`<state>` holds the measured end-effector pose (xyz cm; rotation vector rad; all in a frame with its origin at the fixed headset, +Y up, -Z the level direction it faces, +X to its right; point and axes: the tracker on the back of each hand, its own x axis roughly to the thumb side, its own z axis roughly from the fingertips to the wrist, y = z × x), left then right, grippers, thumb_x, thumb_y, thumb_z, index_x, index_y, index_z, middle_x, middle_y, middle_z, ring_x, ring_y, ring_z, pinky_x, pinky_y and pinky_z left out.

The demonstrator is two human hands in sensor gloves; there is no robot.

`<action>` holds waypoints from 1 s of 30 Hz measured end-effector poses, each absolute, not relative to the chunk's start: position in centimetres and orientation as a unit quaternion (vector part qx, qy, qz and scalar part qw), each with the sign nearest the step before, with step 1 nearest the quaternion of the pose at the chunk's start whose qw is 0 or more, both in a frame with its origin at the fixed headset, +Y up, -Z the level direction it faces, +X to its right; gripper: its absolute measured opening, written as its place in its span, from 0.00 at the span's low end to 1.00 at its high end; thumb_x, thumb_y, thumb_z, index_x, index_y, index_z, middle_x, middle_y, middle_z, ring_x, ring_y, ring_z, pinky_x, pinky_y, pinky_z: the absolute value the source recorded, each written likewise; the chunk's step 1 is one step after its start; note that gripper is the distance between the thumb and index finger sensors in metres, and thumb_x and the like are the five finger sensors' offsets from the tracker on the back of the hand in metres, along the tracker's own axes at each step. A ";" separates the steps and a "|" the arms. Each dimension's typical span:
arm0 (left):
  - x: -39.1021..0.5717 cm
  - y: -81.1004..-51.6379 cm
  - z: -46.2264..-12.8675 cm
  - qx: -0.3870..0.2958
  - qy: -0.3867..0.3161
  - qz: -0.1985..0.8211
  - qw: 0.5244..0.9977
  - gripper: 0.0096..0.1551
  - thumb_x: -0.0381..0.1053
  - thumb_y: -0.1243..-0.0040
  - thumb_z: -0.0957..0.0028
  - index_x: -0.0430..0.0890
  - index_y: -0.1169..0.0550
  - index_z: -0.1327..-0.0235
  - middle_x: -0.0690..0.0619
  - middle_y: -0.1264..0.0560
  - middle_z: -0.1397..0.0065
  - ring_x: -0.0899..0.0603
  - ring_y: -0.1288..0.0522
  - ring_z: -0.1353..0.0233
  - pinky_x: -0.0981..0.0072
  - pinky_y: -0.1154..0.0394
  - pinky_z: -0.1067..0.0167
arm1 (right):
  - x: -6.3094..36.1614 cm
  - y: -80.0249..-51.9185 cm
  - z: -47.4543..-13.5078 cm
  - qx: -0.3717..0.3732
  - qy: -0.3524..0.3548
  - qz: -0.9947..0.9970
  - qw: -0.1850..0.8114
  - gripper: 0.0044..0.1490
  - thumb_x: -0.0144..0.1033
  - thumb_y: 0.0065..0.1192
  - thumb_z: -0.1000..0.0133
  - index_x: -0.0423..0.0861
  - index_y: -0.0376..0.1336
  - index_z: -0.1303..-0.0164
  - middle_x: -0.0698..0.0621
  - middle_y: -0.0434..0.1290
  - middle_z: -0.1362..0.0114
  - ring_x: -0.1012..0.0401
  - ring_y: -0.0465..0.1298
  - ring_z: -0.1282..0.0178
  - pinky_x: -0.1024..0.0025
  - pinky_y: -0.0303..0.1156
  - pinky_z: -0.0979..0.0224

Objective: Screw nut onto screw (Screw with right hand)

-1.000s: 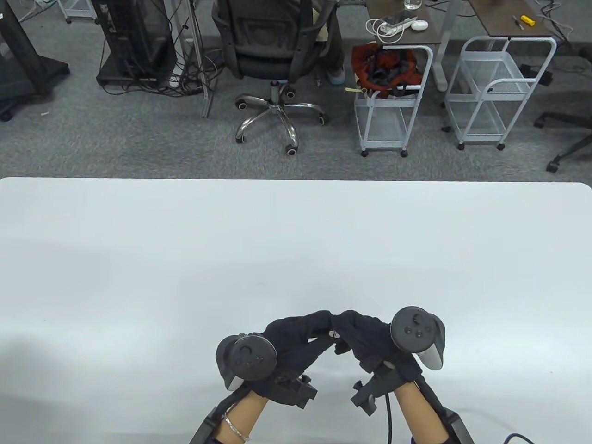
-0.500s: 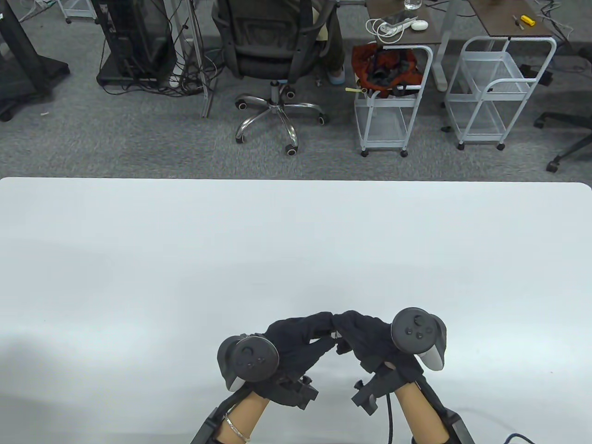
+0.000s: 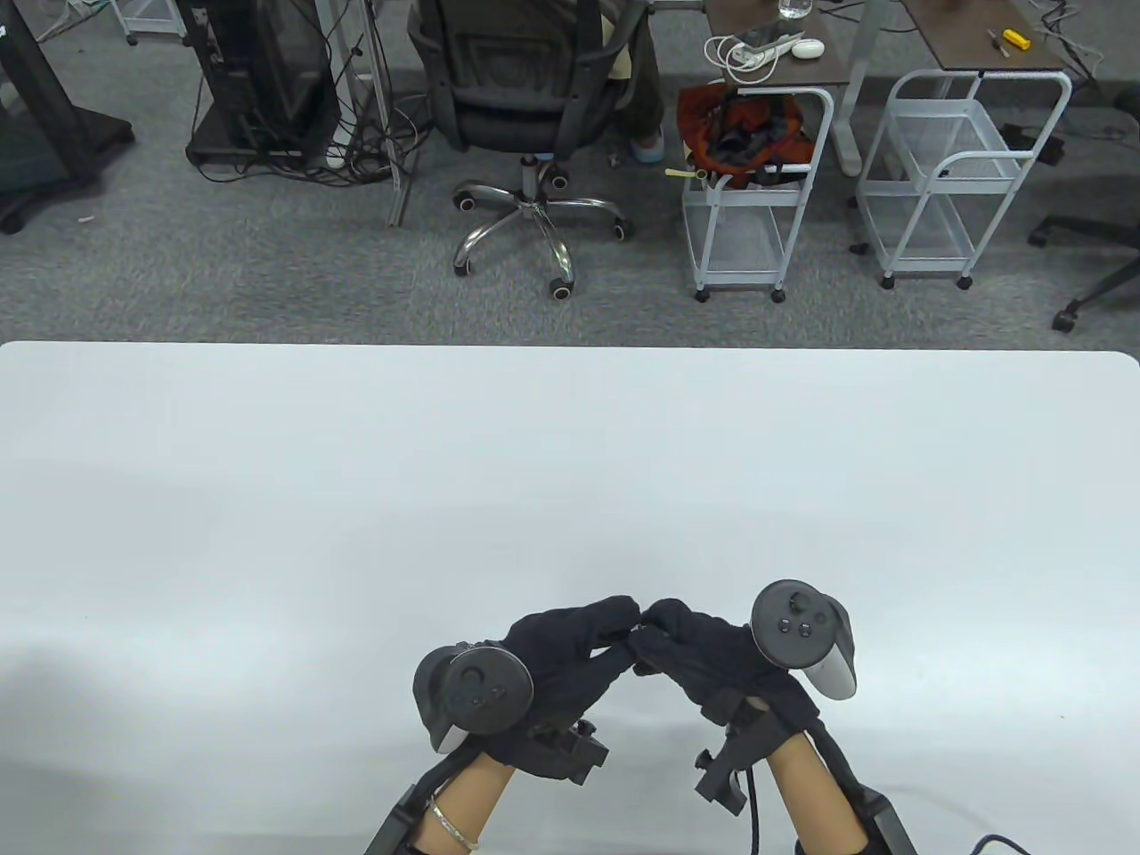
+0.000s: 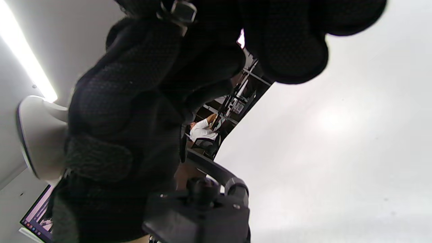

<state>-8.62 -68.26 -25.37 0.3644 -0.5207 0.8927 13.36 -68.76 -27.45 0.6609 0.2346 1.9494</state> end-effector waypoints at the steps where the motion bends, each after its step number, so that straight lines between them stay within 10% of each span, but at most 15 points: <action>1: -8.6 -68.2 -25.4 0.173 -0.249 0.426 0.852 0.23 0.57 0.31 0.56 0.51 0.15 0.49 0.58 0.10 0.51 0.53 0.11 0.53 0.65 0.16 0.50 | 13.4 -68.7 -27.4 0.262 0.057 0.820 0.506 0.31 0.45 0.51 0.34 0.28 0.64 0.45 0.27 0.74 0.41 0.43 0.82 0.51 0.42 0.70 0.44; 5: -8.3 -68.4 -25.3 0.160 -0.253 0.443 0.845 0.23 0.57 0.31 0.56 0.51 0.15 0.49 0.58 0.10 0.51 0.53 0.11 0.53 0.65 0.16 0.50 | 13.6 -68.4 -27.3 0.230 -0.011 0.842 0.487 0.31 0.46 0.44 0.34 0.32 0.71 0.59 0.32 0.82 0.52 0.49 0.86 0.64 0.47 0.75 0.53; 11: -8.5 -68.2 -25.2 0.175 -0.251 0.424 0.852 0.23 0.57 0.31 0.56 0.52 0.15 0.49 0.58 0.10 0.51 0.53 0.11 0.53 0.65 0.16 0.50 | 13.5 -68.4 -27.4 0.282 0.107 0.812 0.501 0.32 0.44 0.49 0.33 0.26 0.61 0.40 0.24 0.70 0.36 0.40 0.79 0.45 0.39 0.67 0.40; 16: -8.1 -68.3 -25.1 0.168 -0.259 0.435 0.846 0.23 0.57 0.31 0.56 0.51 0.15 0.49 0.58 0.10 0.51 0.53 0.11 0.53 0.65 0.16 0.50 | 13.8 -68.4 -27.4 0.230 -0.014 0.836 0.498 0.31 0.46 0.45 0.34 0.33 0.72 0.61 0.33 0.83 0.55 0.50 0.86 0.67 0.48 0.76 0.54; 21: -8.5 -68.2 -25.3 0.177 -0.249 0.424 0.853 0.23 0.57 0.31 0.56 0.51 0.15 0.49 0.58 0.10 0.50 0.53 0.11 0.53 0.65 0.16 0.50 | 13.6 -68.3 -27.3 0.277 0.098 0.809 0.510 0.33 0.44 0.51 0.34 0.25 0.63 0.42 0.23 0.72 0.37 0.40 0.80 0.47 0.39 0.69 0.42; 27: -8.2 -68.4 -25.2 0.166 -0.255 0.436 0.847 0.23 0.57 0.31 0.56 0.51 0.15 0.49 0.58 0.10 0.51 0.53 0.11 0.53 0.65 0.16 0.50 | 13.7 -68.6 -27.4 0.227 -0.015 0.837 0.498 0.30 0.46 0.45 0.34 0.32 0.71 0.60 0.33 0.82 0.53 0.49 0.86 0.65 0.47 0.75 0.54; 30: -8.4 -68.4 -25.3 0.174 -0.249 0.427 0.852 0.23 0.57 0.31 0.56 0.52 0.15 0.49 0.58 0.10 0.51 0.53 0.11 0.53 0.65 0.16 0.50 | 13.7 -68.5 -27.5 0.269 0.060 0.816 0.509 0.33 0.47 0.48 0.34 0.28 0.67 0.48 0.26 0.77 0.43 0.43 0.83 0.53 0.42 0.72 0.46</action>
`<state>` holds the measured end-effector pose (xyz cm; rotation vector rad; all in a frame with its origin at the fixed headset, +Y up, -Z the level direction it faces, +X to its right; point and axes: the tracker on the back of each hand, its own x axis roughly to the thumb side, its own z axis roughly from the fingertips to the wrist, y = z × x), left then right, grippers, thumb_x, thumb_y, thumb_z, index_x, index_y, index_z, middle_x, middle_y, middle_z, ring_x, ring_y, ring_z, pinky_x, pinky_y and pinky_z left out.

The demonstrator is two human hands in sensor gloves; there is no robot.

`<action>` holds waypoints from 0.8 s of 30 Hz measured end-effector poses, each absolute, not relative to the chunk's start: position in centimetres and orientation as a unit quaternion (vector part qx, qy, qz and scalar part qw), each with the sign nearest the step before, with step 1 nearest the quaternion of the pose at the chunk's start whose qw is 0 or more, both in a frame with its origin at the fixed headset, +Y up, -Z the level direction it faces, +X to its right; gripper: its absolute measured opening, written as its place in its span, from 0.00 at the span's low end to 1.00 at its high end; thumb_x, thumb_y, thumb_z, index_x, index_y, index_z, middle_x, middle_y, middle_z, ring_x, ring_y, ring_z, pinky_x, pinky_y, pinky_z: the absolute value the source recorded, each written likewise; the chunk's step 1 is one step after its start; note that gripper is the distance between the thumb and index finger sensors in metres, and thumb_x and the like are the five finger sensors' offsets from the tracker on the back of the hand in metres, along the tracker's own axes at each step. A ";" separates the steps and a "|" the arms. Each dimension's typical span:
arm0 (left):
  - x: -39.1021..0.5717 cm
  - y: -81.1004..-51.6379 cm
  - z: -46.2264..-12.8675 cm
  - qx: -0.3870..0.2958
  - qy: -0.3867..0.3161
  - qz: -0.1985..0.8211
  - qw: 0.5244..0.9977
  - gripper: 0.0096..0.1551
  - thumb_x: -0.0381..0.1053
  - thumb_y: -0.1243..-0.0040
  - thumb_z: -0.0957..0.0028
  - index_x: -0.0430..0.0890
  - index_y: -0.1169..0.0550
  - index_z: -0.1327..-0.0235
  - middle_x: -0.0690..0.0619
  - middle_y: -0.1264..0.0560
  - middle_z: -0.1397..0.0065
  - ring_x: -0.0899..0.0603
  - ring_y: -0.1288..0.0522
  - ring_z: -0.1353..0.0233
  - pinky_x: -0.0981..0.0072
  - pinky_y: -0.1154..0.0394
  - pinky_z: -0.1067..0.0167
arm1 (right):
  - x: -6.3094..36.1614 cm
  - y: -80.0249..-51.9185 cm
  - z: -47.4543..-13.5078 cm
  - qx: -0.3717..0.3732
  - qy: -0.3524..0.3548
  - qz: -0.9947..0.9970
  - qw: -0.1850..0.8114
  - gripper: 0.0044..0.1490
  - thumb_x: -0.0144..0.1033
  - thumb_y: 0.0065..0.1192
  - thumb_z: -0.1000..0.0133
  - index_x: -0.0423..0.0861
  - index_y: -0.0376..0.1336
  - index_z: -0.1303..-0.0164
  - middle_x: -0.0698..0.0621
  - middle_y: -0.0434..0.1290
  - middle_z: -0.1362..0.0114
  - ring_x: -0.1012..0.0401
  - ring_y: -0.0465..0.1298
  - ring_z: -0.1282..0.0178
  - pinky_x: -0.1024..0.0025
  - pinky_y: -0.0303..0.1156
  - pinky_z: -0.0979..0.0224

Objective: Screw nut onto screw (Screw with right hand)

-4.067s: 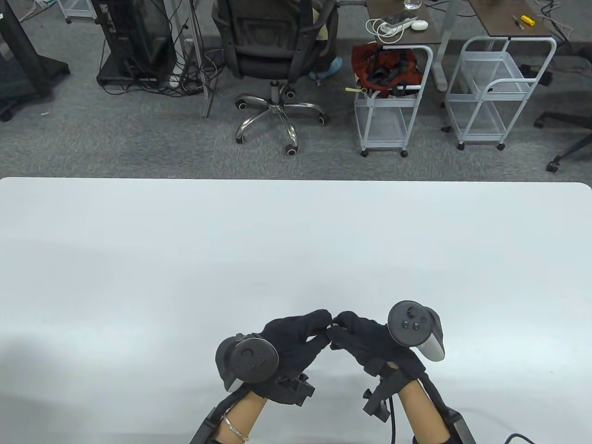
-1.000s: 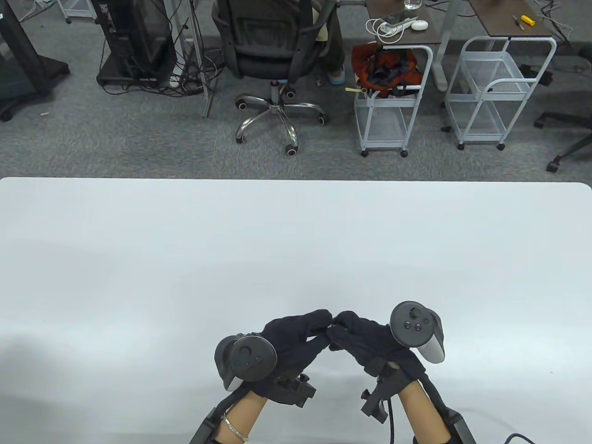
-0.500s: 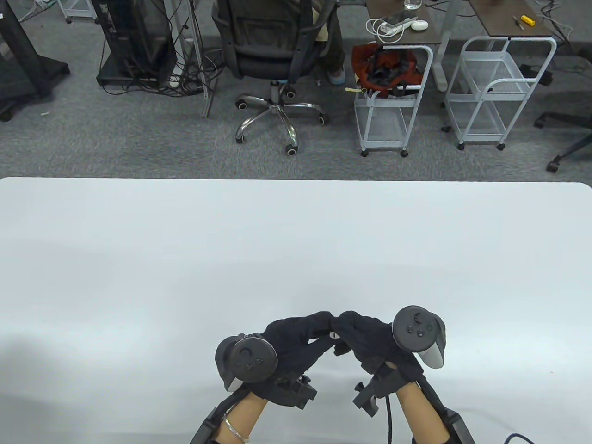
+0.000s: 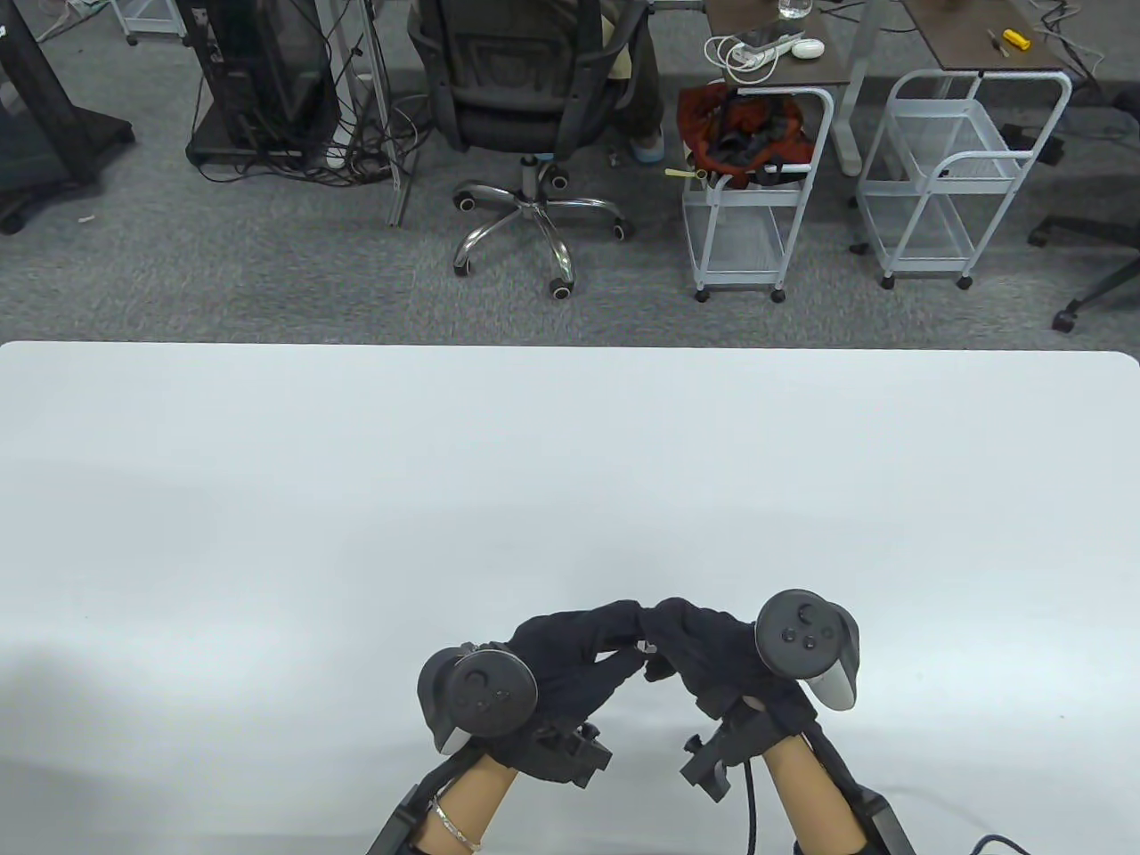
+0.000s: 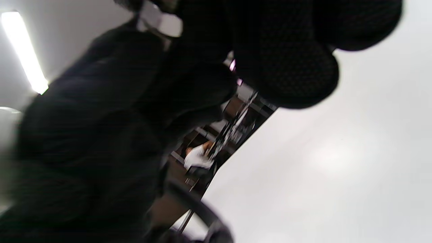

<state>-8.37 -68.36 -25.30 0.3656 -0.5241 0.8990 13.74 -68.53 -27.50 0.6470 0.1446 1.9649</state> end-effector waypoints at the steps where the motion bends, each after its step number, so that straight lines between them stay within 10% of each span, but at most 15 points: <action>1: -8.5 -68.3 -25.3 0.176 -0.248 0.425 0.853 0.23 0.57 0.31 0.56 0.52 0.15 0.49 0.58 0.10 0.50 0.53 0.11 0.53 0.65 0.16 0.50 | 13.6 -68.5 -27.5 0.277 0.087 0.808 0.513 0.34 0.46 0.51 0.34 0.26 0.64 0.43 0.24 0.73 0.38 0.40 0.81 0.48 0.39 0.69 0.43; 8: -8.1 -68.5 -25.3 0.163 -0.258 0.439 0.845 0.23 0.57 0.31 0.57 0.51 0.15 0.50 0.58 0.10 0.51 0.53 0.11 0.53 0.65 0.16 0.50 | 13.7 -68.6 -27.5 0.230 -0.006 0.836 0.498 0.30 0.46 0.45 0.34 0.32 0.71 0.59 0.33 0.82 0.53 0.49 0.86 0.65 0.47 0.75 0.53; 14: -8.6 -68.3 -25.4 0.172 -0.249 0.433 0.849 0.23 0.57 0.31 0.57 0.52 0.15 0.49 0.58 0.10 0.51 0.53 0.11 0.53 0.65 0.16 0.50 | 13.5 -68.5 -27.5 0.282 0.118 0.804 0.510 0.32 0.44 0.51 0.33 0.26 0.61 0.41 0.24 0.71 0.36 0.41 0.80 0.46 0.40 0.68 0.41; 19: -8.3 -68.5 -25.4 0.163 -0.257 0.440 0.845 0.23 0.57 0.31 0.57 0.51 0.15 0.50 0.58 0.10 0.51 0.53 0.11 0.53 0.65 0.16 0.50 | 13.7 -68.6 -27.4 0.222 -0.011 0.838 0.499 0.30 0.46 0.45 0.34 0.33 0.71 0.60 0.33 0.82 0.54 0.50 0.86 0.66 0.48 0.75 0.54; 24: -8.5 -68.4 -25.4 0.173 -0.251 0.426 0.852 0.23 0.57 0.31 0.56 0.52 0.15 0.49 0.59 0.10 0.51 0.53 0.11 0.53 0.65 0.16 0.50 | 13.6 -68.4 -27.4 0.270 0.102 0.808 0.514 0.34 0.47 0.53 0.35 0.26 0.64 0.44 0.25 0.74 0.40 0.41 0.82 0.50 0.40 0.70 0.44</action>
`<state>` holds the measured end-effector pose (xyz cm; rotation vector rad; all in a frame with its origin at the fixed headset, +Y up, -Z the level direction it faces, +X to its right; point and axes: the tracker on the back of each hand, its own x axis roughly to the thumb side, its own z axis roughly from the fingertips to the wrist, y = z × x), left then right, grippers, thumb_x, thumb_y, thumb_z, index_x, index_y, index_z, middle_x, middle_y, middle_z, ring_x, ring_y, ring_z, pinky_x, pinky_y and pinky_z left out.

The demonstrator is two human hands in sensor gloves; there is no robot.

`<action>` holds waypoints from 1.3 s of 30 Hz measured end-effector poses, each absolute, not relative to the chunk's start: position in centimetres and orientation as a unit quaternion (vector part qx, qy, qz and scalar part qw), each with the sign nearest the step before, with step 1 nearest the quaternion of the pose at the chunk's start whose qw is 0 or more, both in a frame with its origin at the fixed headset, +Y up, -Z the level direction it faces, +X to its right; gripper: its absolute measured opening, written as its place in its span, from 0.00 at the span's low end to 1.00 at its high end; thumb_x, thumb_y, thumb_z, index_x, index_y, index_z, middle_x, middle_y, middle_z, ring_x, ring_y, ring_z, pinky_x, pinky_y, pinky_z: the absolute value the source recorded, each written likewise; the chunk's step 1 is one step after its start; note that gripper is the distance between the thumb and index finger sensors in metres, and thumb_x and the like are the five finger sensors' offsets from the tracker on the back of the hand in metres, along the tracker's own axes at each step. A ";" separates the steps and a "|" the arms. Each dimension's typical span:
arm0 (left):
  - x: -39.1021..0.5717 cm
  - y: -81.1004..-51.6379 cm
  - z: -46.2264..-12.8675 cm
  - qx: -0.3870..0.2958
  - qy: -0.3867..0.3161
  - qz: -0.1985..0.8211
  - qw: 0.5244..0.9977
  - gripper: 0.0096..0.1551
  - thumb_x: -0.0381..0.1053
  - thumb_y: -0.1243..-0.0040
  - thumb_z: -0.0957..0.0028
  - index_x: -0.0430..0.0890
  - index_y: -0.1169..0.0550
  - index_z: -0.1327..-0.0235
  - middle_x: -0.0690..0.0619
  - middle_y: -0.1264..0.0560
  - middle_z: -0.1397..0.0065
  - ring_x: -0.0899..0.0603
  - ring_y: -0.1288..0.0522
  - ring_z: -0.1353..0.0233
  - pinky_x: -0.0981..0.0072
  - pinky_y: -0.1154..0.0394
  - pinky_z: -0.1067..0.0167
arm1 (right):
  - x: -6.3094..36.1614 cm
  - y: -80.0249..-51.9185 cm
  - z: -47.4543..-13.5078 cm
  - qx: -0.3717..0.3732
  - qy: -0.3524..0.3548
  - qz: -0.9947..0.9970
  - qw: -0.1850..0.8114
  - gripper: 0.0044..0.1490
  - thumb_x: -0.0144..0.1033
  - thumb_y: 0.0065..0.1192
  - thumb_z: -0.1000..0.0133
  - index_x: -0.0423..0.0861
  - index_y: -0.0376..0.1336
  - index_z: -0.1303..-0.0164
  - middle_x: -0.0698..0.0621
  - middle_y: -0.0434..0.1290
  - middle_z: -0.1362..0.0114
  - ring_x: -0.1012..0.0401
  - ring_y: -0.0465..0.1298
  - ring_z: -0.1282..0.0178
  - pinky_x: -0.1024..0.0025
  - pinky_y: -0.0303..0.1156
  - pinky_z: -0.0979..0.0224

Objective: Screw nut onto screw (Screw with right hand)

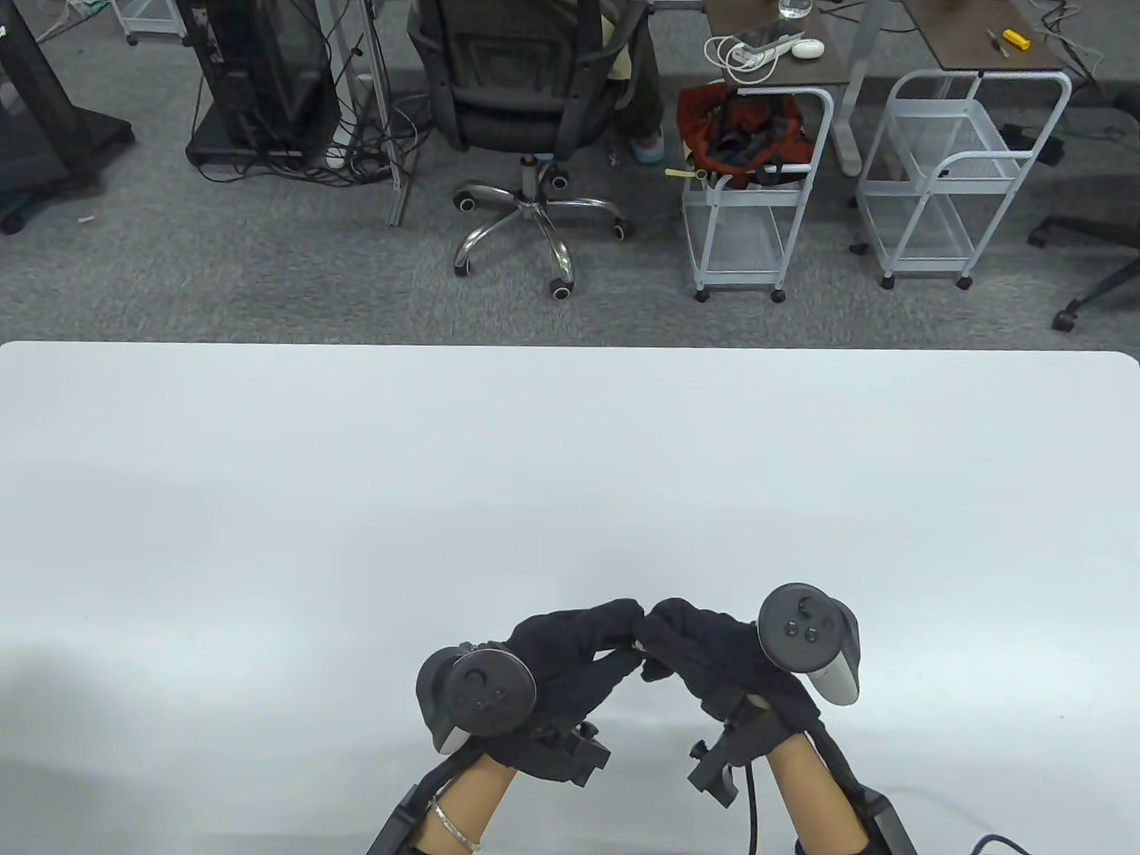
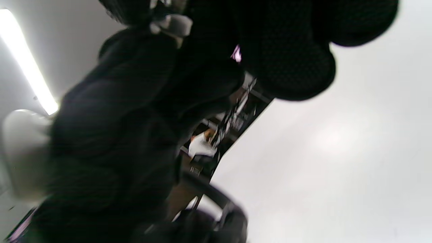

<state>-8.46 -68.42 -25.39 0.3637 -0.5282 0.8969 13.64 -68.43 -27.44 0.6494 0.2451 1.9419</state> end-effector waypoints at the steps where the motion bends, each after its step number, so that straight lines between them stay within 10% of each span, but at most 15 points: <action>1: -8.5 -68.4 -25.4 0.172 -0.251 0.427 0.851 0.23 0.57 0.31 0.57 0.52 0.15 0.49 0.59 0.10 0.51 0.53 0.11 0.53 0.65 0.16 0.50 | 13.6 -68.4 -27.5 0.274 0.116 0.809 0.507 0.34 0.46 0.53 0.34 0.26 0.62 0.42 0.25 0.72 0.37 0.41 0.80 0.48 0.40 0.69 0.42; 7: -8.3 -68.6 -25.4 0.168 -0.253 0.432 0.849 0.23 0.57 0.32 0.56 0.51 0.15 0.49 0.59 0.10 0.51 0.53 0.11 0.53 0.65 0.16 0.50 | 13.6 -68.6 -27.4 0.233 0.000 0.835 0.498 0.31 0.47 0.47 0.34 0.32 0.71 0.59 0.34 0.82 0.54 0.51 0.86 0.66 0.49 0.75 0.54; 17: -8.5 -68.7 -25.6 0.164 -0.256 0.417 0.856 0.26 0.60 0.34 0.55 0.52 0.16 0.45 0.57 0.10 0.46 0.50 0.11 0.48 0.61 0.17 0.46 | 13.7 -68.3 -27.5 0.238 0.041 0.836 0.492 0.30 0.45 0.50 0.35 0.29 0.69 0.52 0.29 0.79 0.48 0.46 0.84 0.59 0.45 0.73 0.49; 26: -10.4 -69.5 -26.9 0.142 -0.243 0.366 0.887 0.42 0.69 0.45 0.47 0.48 0.29 0.23 0.41 0.24 0.21 0.30 0.28 0.25 0.37 0.35 0.28 | 12.5 -68.7 -27.3 0.228 0.018 0.920 0.319 0.29 0.44 0.53 0.36 0.29 0.69 0.51 0.29 0.79 0.47 0.46 0.84 0.58 0.45 0.73 0.48; 39: -11.2 -69.7 -27.2 0.166 -0.213 0.245 0.931 0.42 0.67 0.46 0.46 0.47 0.31 0.22 0.40 0.28 0.18 0.29 0.33 0.22 0.36 0.41 0.25 | 8.5 -73.3 -27.5 0.252 0.110 0.960 0.055 0.28 0.44 0.63 0.41 0.33 0.71 0.47 0.31 0.78 0.43 0.47 0.84 0.53 0.45 0.72 0.44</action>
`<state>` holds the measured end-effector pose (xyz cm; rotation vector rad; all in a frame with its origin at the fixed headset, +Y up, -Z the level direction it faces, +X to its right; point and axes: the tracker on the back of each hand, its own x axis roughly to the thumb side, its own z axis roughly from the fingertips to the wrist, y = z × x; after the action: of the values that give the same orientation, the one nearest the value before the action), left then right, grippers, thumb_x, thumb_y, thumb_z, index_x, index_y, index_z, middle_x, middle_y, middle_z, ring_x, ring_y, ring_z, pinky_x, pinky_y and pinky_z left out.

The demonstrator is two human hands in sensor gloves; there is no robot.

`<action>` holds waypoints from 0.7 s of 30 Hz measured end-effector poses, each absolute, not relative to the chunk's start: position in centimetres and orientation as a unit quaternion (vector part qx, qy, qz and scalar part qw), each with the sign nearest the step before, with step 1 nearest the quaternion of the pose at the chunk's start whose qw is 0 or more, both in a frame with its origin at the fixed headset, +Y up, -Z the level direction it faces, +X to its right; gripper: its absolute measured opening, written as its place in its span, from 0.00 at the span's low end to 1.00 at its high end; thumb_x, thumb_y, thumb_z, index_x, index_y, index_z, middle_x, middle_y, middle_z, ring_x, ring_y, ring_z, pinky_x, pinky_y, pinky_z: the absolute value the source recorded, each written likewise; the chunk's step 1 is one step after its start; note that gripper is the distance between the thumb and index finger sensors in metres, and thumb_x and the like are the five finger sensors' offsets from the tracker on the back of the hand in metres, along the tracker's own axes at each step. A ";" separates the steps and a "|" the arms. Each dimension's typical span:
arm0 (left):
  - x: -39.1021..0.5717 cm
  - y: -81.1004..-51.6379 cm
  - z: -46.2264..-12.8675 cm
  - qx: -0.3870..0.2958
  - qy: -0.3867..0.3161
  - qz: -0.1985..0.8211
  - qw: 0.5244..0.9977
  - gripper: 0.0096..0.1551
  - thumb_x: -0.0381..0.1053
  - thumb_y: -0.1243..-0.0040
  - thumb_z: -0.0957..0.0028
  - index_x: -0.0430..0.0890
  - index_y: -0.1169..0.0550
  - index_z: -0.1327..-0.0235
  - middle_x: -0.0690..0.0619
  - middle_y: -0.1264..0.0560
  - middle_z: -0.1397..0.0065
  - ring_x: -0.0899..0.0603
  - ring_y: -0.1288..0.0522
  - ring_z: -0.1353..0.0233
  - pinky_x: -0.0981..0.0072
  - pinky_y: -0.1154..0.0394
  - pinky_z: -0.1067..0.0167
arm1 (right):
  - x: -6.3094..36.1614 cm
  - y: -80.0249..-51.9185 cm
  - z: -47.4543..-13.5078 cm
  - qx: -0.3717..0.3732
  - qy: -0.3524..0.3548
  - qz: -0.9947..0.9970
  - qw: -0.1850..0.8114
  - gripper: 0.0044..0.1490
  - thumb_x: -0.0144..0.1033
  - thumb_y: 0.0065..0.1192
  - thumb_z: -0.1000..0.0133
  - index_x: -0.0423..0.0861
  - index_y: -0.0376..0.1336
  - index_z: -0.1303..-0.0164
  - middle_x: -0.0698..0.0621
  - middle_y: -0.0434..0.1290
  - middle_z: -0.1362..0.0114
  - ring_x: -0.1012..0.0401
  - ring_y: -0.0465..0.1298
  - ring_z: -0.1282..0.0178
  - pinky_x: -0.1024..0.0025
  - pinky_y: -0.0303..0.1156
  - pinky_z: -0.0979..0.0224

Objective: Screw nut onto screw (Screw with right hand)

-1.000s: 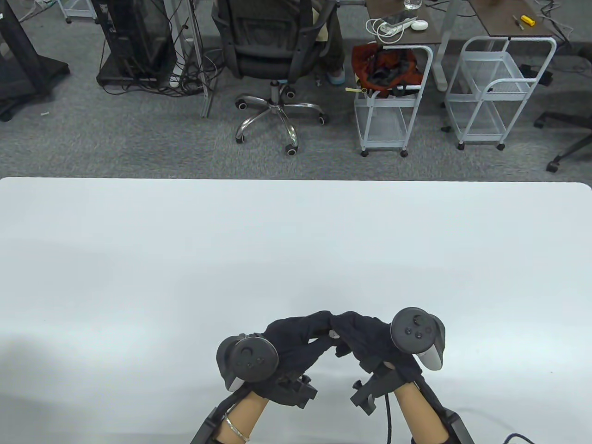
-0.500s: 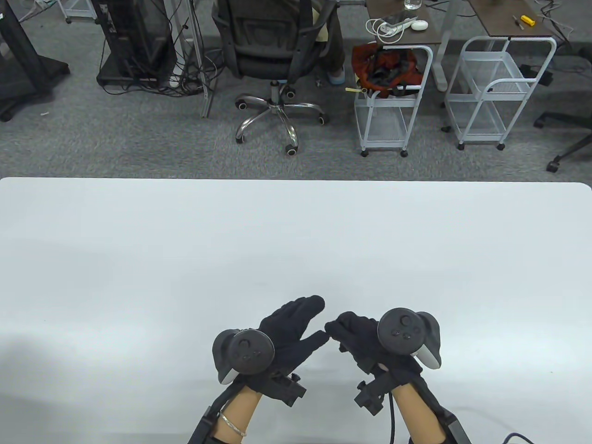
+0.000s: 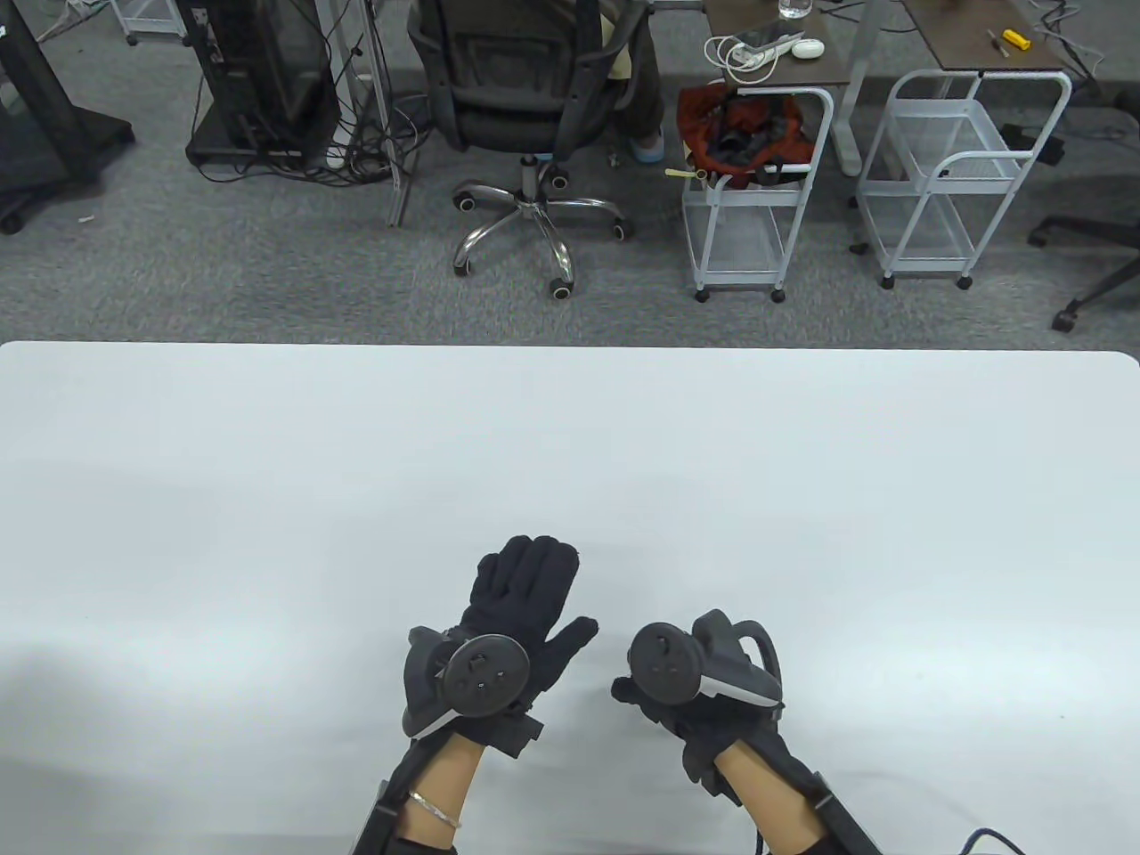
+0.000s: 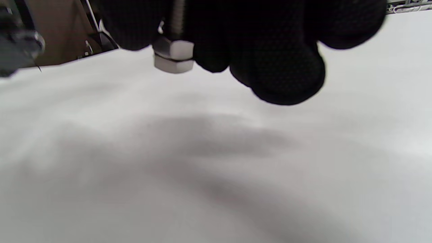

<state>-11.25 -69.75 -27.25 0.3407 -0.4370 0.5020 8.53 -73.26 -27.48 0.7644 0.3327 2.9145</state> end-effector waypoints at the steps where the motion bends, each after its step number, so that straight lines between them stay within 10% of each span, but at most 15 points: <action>1: -11.3 -69.8 -27.3 0.165 -0.213 0.246 0.931 0.42 0.67 0.46 0.46 0.47 0.31 0.22 0.40 0.28 0.18 0.29 0.33 0.22 0.36 0.41 0.25 | 8.3 -73.5 -27.4 0.253 0.112 0.960 0.040 0.28 0.44 0.63 0.42 0.33 0.71 0.47 0.31 0.78 0.43 0.46 0.84 0.52 0.45 0.72 0.44; 12: -11.2 -69.7 -27.2 0.162 -0.214 0.242 0.932 0.41 0.67 0.46 0.46 0.47 0.31 0.22 0.40 0.28 0.18 0.29 0.33 0.22 0.36 0.42 0.25 | 6.4 -75.1 -26.7 0.266 0.108 0.953 -0.098 0.30 0.48 0.65 0.44 0.38 0.71 0.43 0.35 0.77 0.38 0.45 0.81 0.45 0.43 0.69 0.38; 21: -11.1 -69.7 -27.2 0.167 -0.219 0.245 0.930 0.42 0.67 0.46 0.46 0.47 0.31 0.22 0.41 0.28 0.18 0.29 0.33 0.21 0.36 0.43 0.25 | 9.5 -71.4 -26.9 0.280 -0.034 0.956 0.080 0.46 0.49 0.57 0.39 0.30 0.54 0.20 0.27 0.59 0.21 0.31 0.61 0.21 0.32 0.53 0.27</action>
<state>-11.11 -69.66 -27.21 0.3419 -0.4480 0.5011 9.54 -71.38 -26.95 0.8388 -0.1016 2.8595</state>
